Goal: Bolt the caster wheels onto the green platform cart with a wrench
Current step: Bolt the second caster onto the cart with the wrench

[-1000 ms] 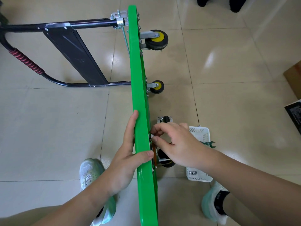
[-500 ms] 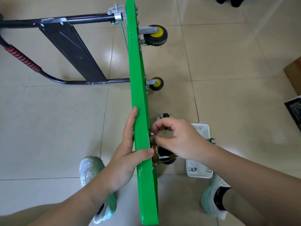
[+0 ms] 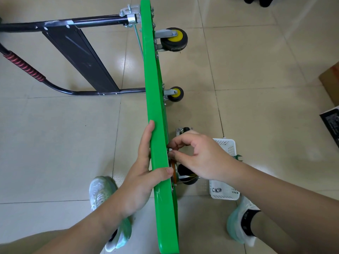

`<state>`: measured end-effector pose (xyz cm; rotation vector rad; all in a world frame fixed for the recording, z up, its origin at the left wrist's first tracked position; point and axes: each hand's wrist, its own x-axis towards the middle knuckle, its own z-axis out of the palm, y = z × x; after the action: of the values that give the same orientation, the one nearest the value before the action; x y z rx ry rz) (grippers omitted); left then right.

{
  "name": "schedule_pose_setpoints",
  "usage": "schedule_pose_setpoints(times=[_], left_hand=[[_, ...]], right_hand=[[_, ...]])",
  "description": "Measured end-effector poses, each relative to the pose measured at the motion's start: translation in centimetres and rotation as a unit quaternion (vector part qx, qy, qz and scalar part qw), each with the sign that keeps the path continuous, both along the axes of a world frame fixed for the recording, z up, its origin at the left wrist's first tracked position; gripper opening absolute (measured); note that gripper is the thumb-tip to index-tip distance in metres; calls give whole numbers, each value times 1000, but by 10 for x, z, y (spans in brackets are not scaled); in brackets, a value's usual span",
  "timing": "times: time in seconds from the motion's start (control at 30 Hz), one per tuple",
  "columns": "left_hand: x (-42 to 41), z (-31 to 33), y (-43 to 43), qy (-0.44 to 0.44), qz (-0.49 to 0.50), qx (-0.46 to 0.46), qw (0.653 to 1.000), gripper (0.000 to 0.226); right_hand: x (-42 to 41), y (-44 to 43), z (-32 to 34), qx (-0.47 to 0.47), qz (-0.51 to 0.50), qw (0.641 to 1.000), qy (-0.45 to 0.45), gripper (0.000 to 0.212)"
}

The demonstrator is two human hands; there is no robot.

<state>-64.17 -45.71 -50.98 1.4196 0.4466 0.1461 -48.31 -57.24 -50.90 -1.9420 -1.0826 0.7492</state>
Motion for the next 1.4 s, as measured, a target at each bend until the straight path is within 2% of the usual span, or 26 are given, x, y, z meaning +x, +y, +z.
schedule_pose_setpoints(times=[0.37, 0.5, 0.63, 0.9, 1.07, 1.23, 1.3, 1.4], left_hand=[[-1, 0, 2, 3, -2, 19, 1000, 98], [-1, 1, 2, 5, -9, 18, 1000, 98], [-1, 1, 2, 1, -8, 21, 1000, 97], [-1, 2, 2, 8, -11, 16, 1000, 103], [-1, 0, 3, 1, -9, 15, 1000, 98], [-1, -1, 2, 3, -8, 16, 1000, 101], [-1, -2, 2, 2, -7, 16, 1000, 102], [-1, -2, 3, 0, -10, 20, 1000, 102]], right_hand=[[-3, -1, 0, -4, -17, 1000, 14, 7], [-1, 0, 2, -39, -14, 996, 83, 15], [0, 2, 3, -23, -24, 990, 141, 13], [3, 0, 2, -4, -45, 990, 134, 18], [3, 2, 0, -20, -14, 996, 90, 10], [-1, 4, -4, -55, 4, 991, -118, 33], [-1, 4, -5, -55, -2, 991, -122, 35], [0, 1, -6, -21, -12, 998, -57, 24]])
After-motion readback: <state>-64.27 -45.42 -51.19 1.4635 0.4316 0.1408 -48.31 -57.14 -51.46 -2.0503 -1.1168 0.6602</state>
